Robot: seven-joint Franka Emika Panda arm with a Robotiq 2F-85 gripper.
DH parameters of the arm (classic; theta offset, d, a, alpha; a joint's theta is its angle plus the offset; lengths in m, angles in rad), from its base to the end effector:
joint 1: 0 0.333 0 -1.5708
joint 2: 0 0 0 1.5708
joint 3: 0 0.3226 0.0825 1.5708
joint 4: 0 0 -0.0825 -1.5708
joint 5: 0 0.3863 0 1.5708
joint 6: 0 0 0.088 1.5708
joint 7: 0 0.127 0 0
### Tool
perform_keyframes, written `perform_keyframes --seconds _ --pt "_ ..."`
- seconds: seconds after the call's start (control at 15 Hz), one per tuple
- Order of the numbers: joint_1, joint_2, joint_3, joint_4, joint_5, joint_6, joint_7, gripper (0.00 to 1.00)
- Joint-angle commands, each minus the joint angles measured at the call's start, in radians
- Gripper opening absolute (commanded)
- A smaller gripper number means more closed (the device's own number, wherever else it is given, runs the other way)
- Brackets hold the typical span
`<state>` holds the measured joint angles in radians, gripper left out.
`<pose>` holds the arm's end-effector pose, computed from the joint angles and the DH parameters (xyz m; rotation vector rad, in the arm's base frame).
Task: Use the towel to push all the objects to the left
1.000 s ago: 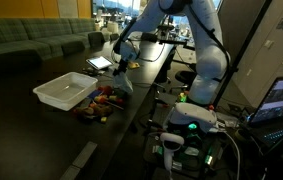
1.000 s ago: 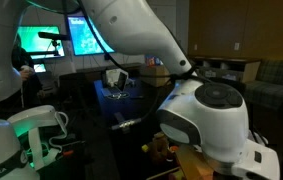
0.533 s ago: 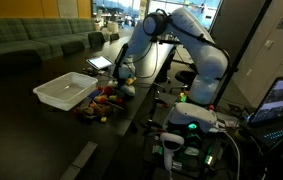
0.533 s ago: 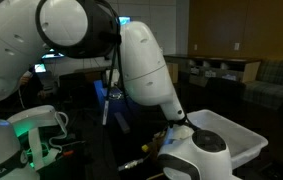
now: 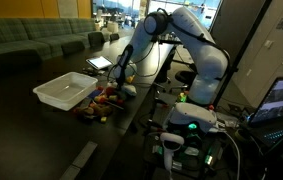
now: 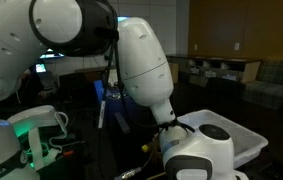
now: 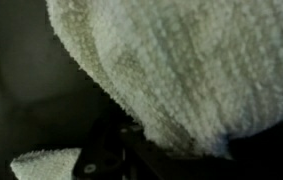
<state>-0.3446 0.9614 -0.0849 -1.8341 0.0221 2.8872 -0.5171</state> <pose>0.5635 -0.2603 -0.0019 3.0382 0.1611 0.0865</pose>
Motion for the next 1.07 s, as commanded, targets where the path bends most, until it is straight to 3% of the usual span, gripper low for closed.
perform_keyframes --seconds 0.0,0.53,0.73,1.0 --pt "0.020 -0.006 -0.025 -0.033 -0.094 -0.043 0.073 0.03" --pt "0.114 -0.027 -0.145 -0.037 -0.154 -0.043 0.268 0.03" --pt "0.157 -0.049 -0.185 -0.079 -0.170 -0.123 0.310 0.03" --pt "0.183 -0.104 -0.170 -0.140 -0.191 -0.330 0.331 0.03"
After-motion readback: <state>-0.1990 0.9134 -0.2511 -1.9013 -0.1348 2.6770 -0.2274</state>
